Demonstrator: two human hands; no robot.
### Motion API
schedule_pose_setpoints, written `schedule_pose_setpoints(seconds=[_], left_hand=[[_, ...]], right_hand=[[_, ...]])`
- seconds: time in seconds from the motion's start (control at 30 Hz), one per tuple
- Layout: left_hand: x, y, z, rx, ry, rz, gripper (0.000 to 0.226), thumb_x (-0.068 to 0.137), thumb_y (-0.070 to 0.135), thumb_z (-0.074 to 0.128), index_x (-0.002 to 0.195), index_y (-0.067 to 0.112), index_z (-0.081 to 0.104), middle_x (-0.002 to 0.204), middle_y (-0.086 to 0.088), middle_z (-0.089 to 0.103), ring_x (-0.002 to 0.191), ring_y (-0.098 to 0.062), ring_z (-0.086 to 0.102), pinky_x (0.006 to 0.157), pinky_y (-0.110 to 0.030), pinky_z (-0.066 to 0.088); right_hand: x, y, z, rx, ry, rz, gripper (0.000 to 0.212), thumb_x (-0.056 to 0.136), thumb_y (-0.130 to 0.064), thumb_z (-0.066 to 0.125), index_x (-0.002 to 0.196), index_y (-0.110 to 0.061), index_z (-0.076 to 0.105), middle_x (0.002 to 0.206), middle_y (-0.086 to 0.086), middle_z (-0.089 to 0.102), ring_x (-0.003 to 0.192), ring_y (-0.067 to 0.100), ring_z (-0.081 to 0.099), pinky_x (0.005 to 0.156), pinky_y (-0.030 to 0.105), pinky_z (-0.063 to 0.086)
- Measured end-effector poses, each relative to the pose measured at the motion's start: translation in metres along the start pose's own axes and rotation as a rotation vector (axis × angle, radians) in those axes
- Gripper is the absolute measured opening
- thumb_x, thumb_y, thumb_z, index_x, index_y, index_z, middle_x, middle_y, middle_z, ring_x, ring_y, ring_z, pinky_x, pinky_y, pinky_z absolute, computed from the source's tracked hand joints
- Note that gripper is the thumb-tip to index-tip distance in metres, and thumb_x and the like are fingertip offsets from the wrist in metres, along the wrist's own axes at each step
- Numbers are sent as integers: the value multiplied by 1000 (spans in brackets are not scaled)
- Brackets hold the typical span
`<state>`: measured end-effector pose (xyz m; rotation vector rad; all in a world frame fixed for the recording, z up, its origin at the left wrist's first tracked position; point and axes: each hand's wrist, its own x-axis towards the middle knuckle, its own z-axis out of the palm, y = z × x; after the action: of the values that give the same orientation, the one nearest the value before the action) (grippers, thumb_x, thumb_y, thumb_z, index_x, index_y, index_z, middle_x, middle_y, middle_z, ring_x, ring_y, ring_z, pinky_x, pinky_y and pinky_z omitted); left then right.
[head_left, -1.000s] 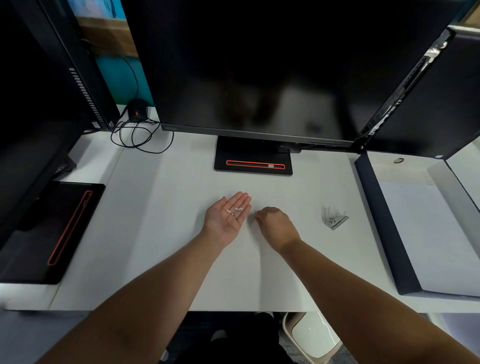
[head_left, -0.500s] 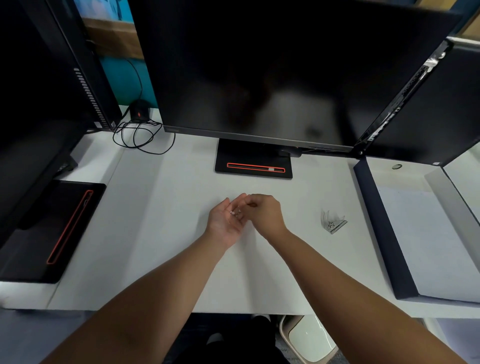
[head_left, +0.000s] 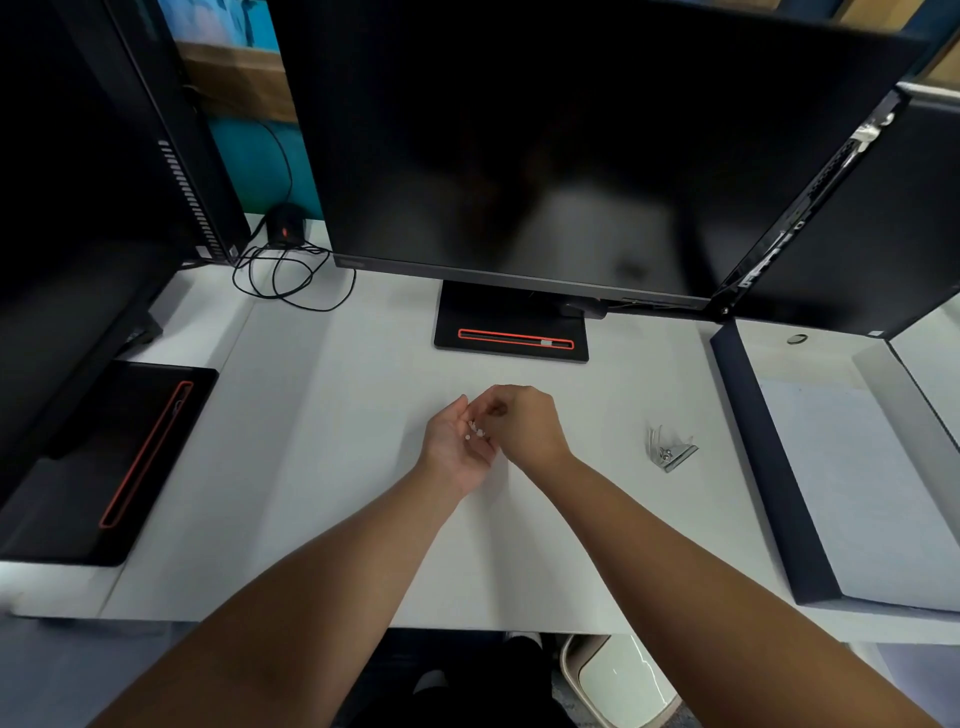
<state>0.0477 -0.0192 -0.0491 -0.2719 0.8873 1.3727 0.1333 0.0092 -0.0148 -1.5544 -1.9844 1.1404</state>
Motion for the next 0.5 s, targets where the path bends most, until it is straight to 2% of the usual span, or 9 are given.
schedule_pose_setpoints(seconds=[0.1, 0.13, 0.2, 0.27, 0.33, 0.43, 0.5], left_hand=[[-1, 0, 2, -33, -28, -5, 35, 101, 23, 36, 85, 4, 60, 59, -5, 66, 51, -13, 64, 52, -20, 54], [-1, 1, 2, -43, -52, -6, 35, 101, 23, 35, 89, 2, 61, 62, -7, 67, 54, -15, 66, 55, -23, 56], [1, 4, -1, -57, -93, -7, 38, 101, 23, 35, 104, -3, 62, 86, -15, 72, 78, -23, 70, 79, -31, 56], [2, 9, -6, -73, -112, -21, 39, 101, 21, 35, 112, -7, 60, 106, -19, 69, 101, -29, 65, 98, -38, 48], [3, 13, -11, -80, -112, -24, 39, 101, 21, 35, 113, -6, 59, 113, -19, 67, 107, -30, 63, 100, -39, 46], [4, 18, -15, -74, -116, -27, 39, 101, 22, 35, 113, -5, 60, 115, -18, 67, 108, -29, 63, 97, -38, 48], [4, 18, -16, -70, -119, -29, 39, 101, 22, 35, 113, -5, 60, 113, -18, 67, 108, -29, 63, 97, -38, 48]], right_hand=[[-2, -4, -9, 58, 0, -56, 26, 77, -1, 53, 75, -14, 75, 74, -2, 73, 70, 13, 67, 68, 25, 55], [-2, -3, -15, 106, 15, -63, 26, 78, 0, 51, 76, -12, 74, 74, -2, 73, 70, 12, 66, 69, 24, 55], [2, 4, -25, 204, 88, -19, 24, 82, 2, 50, 82, -6, 73, 77, -1, 70, 73, 13, 65, 75, 24, 53], [7, 19, -32, 217, 129, 70, 24, 86, 2, 49, 89, -5, 72, 85, 2, 68, 80, 17, 63, 81, 28, 52], [8, 37, -33, 76, 82, 111, 27, 87, 2, 47, 96, -4, 72, 94, 7, 69, 87, 19, 62, 85, 26, 49], [4, 61, -26, -235, -12, 30, 38, 89, 6, 41, 113, -5, 68, 120, 8, 67, 113, 21, 60, 95, 16, 36], [1, 71, -19, -333, -98, -77, 47, 83, 11, 37, 118, -3, 65, 125, 13, 64, 119, 27, 57, 102, 23, 37]])
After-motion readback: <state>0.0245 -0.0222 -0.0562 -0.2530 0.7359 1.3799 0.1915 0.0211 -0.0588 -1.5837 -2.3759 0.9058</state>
